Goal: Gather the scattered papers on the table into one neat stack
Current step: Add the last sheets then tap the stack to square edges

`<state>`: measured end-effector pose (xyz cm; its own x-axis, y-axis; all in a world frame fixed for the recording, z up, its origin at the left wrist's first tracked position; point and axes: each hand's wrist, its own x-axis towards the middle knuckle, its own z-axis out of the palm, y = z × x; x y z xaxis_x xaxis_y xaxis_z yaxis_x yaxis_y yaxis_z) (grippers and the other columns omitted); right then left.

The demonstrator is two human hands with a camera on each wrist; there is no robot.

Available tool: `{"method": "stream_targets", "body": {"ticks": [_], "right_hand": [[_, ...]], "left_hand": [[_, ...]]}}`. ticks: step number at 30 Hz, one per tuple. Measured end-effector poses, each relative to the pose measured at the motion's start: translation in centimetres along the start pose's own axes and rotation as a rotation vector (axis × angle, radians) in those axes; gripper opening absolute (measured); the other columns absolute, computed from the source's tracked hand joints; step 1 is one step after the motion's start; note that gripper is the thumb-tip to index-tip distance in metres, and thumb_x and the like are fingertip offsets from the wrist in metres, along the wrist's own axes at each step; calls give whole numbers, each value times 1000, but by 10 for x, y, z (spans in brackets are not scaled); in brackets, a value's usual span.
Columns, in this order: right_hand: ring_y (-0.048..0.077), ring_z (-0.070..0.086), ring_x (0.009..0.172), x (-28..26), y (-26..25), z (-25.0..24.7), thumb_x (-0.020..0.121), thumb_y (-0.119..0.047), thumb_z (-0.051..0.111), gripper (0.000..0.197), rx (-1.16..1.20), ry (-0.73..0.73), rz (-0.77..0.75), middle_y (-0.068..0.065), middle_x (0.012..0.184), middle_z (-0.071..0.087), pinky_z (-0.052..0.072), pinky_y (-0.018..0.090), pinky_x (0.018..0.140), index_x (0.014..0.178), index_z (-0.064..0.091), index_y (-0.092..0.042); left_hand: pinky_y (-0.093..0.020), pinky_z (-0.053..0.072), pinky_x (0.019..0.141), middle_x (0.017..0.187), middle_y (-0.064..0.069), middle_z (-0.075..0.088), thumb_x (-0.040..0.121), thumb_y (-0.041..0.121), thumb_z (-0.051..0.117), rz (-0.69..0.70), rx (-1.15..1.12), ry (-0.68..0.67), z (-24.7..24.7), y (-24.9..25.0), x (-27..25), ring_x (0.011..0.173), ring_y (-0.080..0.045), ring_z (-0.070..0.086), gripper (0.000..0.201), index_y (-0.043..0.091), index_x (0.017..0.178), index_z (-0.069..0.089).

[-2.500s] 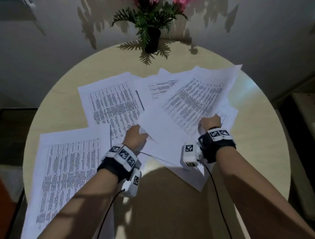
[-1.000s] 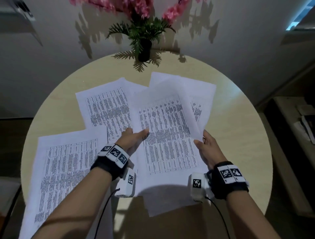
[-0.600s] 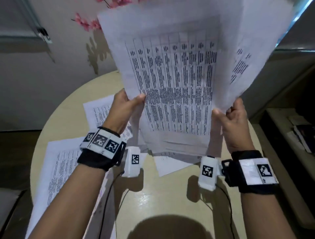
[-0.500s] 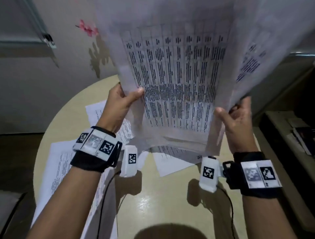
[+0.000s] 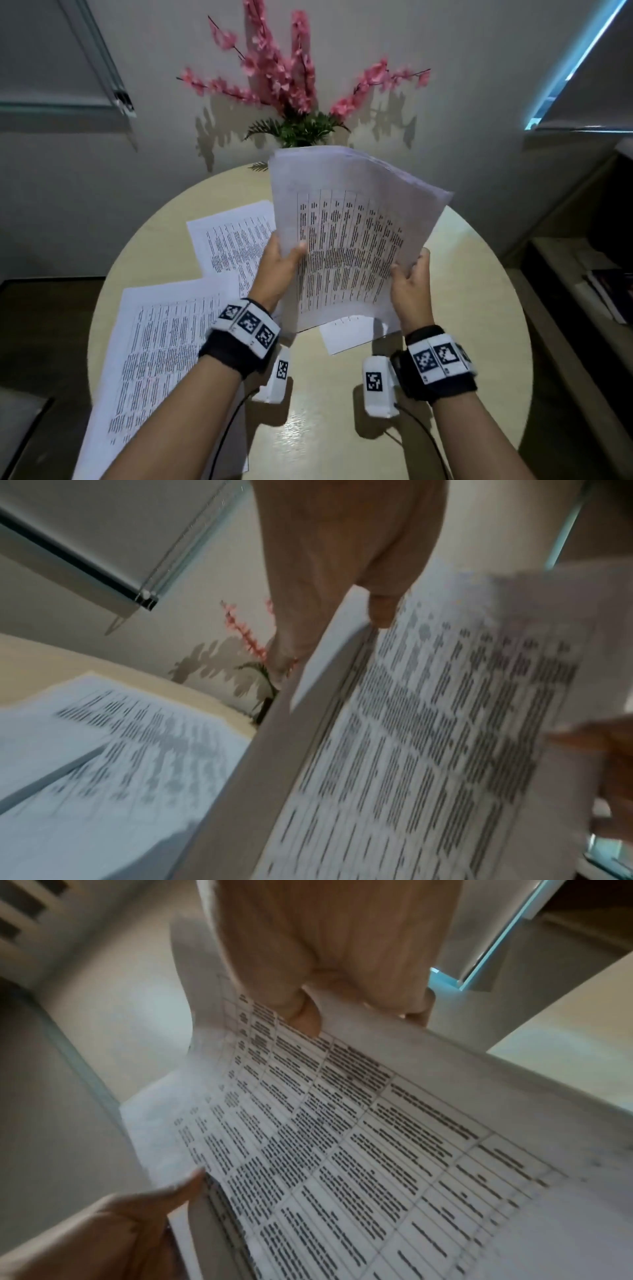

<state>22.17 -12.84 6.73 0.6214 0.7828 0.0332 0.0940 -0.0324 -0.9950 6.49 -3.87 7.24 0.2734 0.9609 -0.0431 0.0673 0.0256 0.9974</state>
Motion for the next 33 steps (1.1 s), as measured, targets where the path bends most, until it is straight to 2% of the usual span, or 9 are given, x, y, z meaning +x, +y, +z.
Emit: {"method": "stream_targets", "body": {"ticks": [5, 10, 13, 16, 20, 23, 27, 30, 33], "right_hand": [[12, 47, 79, 1, -5, 16, 95, -5, 36, 10, -27, 101, -99, -10, 85, 44, 43, 33, 76, 99, 30, -13], [2, 41, 63, -10, -1, 60, 94, -4, 38, 9, -228, -190, -54, -11, 72, 38, 34, 18, 56, 93, 34, -12], [4, 37, 57, -28, 19, 99, 92, -4, 46, 25, -370, -382, 58, -10, 65, 35, 33, 11, 46, 74, 36, -18], [15, 38, 53, -53, 48, 134, 89, -4, 51, 34, -468, -529, 174, -1, 59, 35, 32, 19, 49, 64, 33, -18], [19, 39, 53, -87, 81, 164, 85, -1, 53, 29, -635, -646, 233, 2, 58, 36, 29, 25, 48, 66, 33, -11], [22, 43, 72, -100, 94, 173, 81, -1, 51, 18, -779, -663, 274, 5, 73, 41, 29, 27, 52, 75, 37, -10], [30, 44, 108, -112, 97, 178, 83, -5, 51, 16, -862, -661, 269, 14, 107, 41, 36, 31, 76, 95, 41, -7], [29, 40, 109, -118, 99, 180, 86, -12, 47, 15, -852, -665, 244, 12, 109, 36, 37, 32, 83, 99, 45, -3], [21, 39, 89, -99, 102, 170, 85, -17, 48, 21, -783, -646, 267, 8, 96, 34, 37, 27, 69, 66, 41, -13]], "left_hand": [[-47, 37, 110, 143, -11, 47, 94, 24, 44, 2, 58, 174, -22, -3, -2, 132, -26, 44, 49, 7, 138, 36], [-20, 46, 71, 88, -4, 60, 89, 9, 44, 41, 147, 442, -92, 14, 13, 77, -19, 56, 9, 14, 93, 50], [-30, 49, 72, 88, -9, 64, 78, 18, 41, -169, 176, 580, -147, -16, 15, 77, -25, 57, 17, 26, 74, 55], [-36, 47, 86, 121, -18, 63, 85, 8, 40, -376, 354, 631, -187, -51, -4, 98, -31, 57, 28, 14, 100, 63], [-36, 40, 99, 137, -21, 50, 89, 2, 39, -632, 561, 624, -217, -94, -36, 124, -36, 47, 39, 1, 126, 53], [-40, 32, 107, 145, -22, 35, 89, 7, 43, -765, 641, 540, -220, -116, -53, 135, -37, 31, 46, 1, 135, 42], [-44, 24, 113, 152, -20, 19, 90, 20, 50, -823, 647, 497, -210, -128, -61, 141, -35, 17, 63, -2, 142, 22], [-45, 25, 112, 152, -19, 18, 89, 23, 48, -861, 660, 445, -198, -127, -61, 141, -37, 17, 64, -2, 141, 21], [-47, 27, 110, 151, -20, 20, 88, 23, 47, -912, 632, 492, -198, -123, -55, 139, -37, 20, 63, -2, 140, 23]]}}
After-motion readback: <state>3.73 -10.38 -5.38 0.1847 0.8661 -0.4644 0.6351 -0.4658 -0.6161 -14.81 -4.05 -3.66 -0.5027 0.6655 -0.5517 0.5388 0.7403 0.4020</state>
